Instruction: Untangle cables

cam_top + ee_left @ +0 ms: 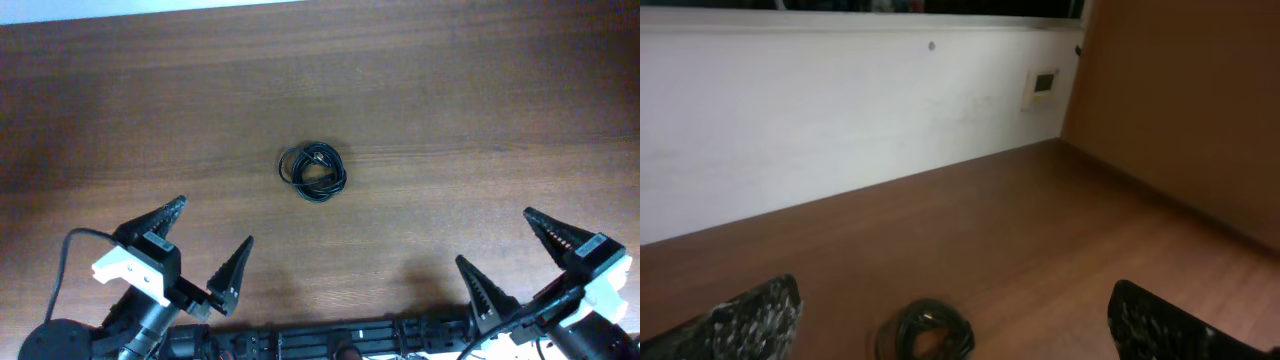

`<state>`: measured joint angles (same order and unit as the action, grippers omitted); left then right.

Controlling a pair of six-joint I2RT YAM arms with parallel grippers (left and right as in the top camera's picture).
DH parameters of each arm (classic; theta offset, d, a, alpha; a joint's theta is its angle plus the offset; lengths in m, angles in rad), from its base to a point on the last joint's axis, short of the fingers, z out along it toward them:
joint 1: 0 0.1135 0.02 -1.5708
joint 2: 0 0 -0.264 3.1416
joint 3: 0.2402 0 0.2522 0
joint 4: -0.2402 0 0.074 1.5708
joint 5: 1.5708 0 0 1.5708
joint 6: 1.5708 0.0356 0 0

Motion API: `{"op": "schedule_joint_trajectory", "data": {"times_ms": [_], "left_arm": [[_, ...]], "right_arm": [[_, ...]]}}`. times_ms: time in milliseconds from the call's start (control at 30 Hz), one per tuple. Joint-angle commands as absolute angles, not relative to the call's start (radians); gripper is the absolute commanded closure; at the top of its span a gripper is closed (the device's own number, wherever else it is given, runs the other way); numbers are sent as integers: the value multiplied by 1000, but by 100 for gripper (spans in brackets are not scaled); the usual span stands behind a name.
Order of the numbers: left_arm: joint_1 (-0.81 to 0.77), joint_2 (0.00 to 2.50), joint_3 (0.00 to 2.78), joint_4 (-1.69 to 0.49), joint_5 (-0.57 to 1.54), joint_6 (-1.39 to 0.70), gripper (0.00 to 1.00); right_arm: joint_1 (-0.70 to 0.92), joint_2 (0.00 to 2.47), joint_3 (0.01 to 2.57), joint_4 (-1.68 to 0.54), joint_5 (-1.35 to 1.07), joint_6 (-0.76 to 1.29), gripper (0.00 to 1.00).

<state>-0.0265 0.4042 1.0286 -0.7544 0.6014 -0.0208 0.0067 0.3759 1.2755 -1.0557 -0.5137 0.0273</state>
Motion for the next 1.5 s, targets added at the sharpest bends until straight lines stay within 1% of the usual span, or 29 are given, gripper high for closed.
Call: {"op": "schedule_joint_trajectory", "data": {"times_ms": [0,167,267,300,333,400,533,600,667,700,767,833,1067,1167,1400,1467], "left_arm": [[-23,410,1042,-783,645,-28,1],[-23,410,1042,-847,715,-30,1],[-23,411,1042,-847,635,-31,1],[-23,413,1042,-847,599,-40,1],[-23,413,1042,-845,566,-75,2],[-23,414,1042,-830,508,-205,7],[-23,432,1042,-818,435,-427,1],[-23,453,1042,-817,442,-547,0],[-23,461,1042,-817,452,-604,5],[-23,462,1042,-817,452,-628,5],[-23,463,1042,-807,451,-640,4],[-23,463,1042,-793,449,-639,0],[-23,463,1042,-767,448,-639,1],[-23,463,1042,-767,449,-639,1],[-23,463,1042,-768,449,-630,1],[-23,463,1042,-768,452,-570,1]], "right_arm": [[13,385,1283,-1046,-554,37,1],[13,389,1263,-1060,-535,112,1],[13,416,1231,-1060,-468,178,0],[13,435,1221,-1060,-436,212,3],[13,448,1216,-1060,-423,229,4],[13,509,1210,-1059,-407,272,5],[13,647,1210,-1060,-410,324,5],[13,767,1210,-1064,-444,346,6],[13,827,1210,-1076,-476,346,8],[14,864,1210,-1088,-497,346,9],[31,944,1210,-1113,-525,321,9],[90,1036,1210,-1125,-534,262,9],[335,1337,1210,-1066,-459,199,8],[395,1442,1210,-1009,-459,199,8],[419,1613,1210,-857,-458,245,9],[419,1637,1210,-819,-457,306,11]]}}
